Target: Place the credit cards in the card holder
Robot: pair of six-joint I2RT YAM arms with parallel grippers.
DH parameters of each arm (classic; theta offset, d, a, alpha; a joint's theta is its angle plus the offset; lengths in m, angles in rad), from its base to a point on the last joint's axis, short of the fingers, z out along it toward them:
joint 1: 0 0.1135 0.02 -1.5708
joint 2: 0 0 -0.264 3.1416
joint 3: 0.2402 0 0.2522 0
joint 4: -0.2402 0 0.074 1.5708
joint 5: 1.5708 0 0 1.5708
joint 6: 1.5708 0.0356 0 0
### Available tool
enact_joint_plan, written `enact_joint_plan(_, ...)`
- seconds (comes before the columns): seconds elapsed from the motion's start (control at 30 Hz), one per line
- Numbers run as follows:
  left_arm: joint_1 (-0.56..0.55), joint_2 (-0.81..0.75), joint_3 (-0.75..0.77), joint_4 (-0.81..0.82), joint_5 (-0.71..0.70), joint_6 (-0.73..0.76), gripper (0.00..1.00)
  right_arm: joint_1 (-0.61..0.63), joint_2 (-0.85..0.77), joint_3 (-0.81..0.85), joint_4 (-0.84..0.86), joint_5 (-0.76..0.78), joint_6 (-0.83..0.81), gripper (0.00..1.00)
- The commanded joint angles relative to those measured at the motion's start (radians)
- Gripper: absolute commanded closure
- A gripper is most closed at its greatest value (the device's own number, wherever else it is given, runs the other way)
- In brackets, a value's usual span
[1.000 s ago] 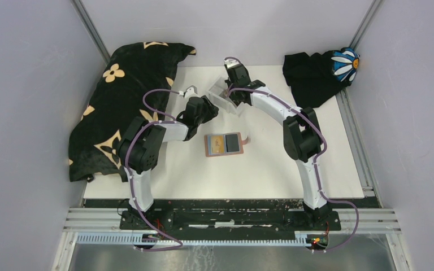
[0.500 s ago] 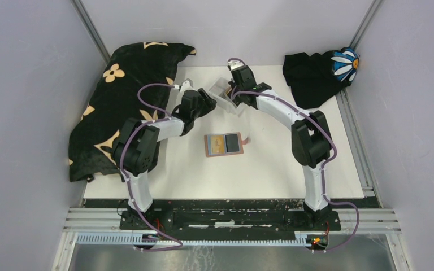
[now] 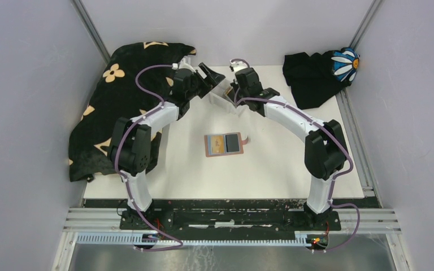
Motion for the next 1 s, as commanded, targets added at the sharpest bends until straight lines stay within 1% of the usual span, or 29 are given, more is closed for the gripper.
enact_joint_plan(0.0,0.009,0.041,0.093,-0.008,0.2,-0.12,0.0,0.024,-0.054,-0.021,0.053,0.007,-0.01,0.99)
enact_joint_plan(0.1,0.01,0.075,0.136,-0.014,0.293,-0.158,0.01,0.036,-0.055,-0.016,0.054,0.016,-0.018,0.99)
enact_joint_plan(0.3,0.017,0.109,0.15,-0.033,0.375,-0.192,0.01,0.05,-0.055,-0.008,0.056,0.034,-0.033,0.99)
enact_joint_plan(0.47,0.026,0.133,0.115,0.067,0.446,-0.281,0.01,0.059,-0.044,-0.002,0.057,0.042,-0.051,0.99)
enact_joint_plan(0.83,0.025,0.172,0.12,0.134,0.538,-0.351,0.12,0.086,-0.03,0.015,0.071,0.055,-0.101,0.99)
enact_joint_plan(0.97,0.026,0.19,0.118,0.176,0.571,-0.378,0.2,0.1,-0.027,0.015,0.074,0.071,-0.127,0.99)
